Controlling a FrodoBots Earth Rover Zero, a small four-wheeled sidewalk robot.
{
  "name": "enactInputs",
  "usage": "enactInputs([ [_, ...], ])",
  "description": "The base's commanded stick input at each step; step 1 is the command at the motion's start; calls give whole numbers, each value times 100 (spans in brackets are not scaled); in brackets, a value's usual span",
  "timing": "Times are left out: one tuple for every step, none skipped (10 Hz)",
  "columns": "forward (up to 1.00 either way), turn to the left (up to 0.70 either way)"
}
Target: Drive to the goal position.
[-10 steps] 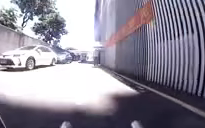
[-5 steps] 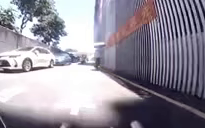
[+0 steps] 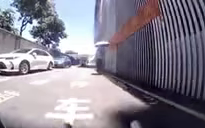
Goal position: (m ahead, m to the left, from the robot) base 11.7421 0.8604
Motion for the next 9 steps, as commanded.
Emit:
enactInputs([
  [45,0],
  [45,0],
  [45,0],
  [45,0],
  [45,0],
  [45,0],
  [45,0],
  [45,0],
  [45,0],
])
